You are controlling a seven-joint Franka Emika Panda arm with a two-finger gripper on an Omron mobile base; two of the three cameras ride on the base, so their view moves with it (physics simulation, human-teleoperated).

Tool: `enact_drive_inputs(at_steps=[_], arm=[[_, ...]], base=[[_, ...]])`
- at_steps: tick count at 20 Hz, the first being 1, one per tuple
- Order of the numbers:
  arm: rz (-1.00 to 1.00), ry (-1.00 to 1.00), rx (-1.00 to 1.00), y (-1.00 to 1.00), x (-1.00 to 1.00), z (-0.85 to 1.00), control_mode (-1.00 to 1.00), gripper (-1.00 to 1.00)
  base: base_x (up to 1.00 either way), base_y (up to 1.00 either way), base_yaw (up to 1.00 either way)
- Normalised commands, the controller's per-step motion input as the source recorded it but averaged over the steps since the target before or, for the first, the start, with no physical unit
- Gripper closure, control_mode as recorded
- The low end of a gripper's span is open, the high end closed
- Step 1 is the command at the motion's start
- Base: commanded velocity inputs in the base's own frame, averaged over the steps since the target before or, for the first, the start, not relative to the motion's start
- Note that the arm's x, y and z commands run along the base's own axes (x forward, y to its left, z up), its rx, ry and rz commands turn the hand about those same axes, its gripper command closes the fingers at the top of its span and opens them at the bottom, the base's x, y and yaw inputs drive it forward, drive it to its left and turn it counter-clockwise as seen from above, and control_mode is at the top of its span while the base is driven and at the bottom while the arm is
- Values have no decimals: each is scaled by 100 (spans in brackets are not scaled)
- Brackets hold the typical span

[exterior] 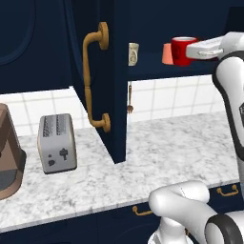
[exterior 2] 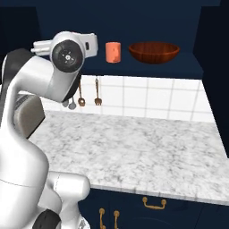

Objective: Gather all objects into one cabinet and sort the glasses and bowls to opposite sides.

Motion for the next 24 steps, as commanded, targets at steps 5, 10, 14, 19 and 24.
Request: enact_drive_inputs(at_steps=[5,10,14,19,24], arm=[[-4,2,2,3,28,-52,-100,100],[-18,3,17,31,54,-14,-100,100],[-16,1,9,30,66,-13,-100,100],[1,1,2,-15,97,-46,-100,100],[5,5,1,-33,99,-20,-100,100]], base=[[0,0,0],[0,0,0],[0,0,0],[0,0,0],[0,0,0]])
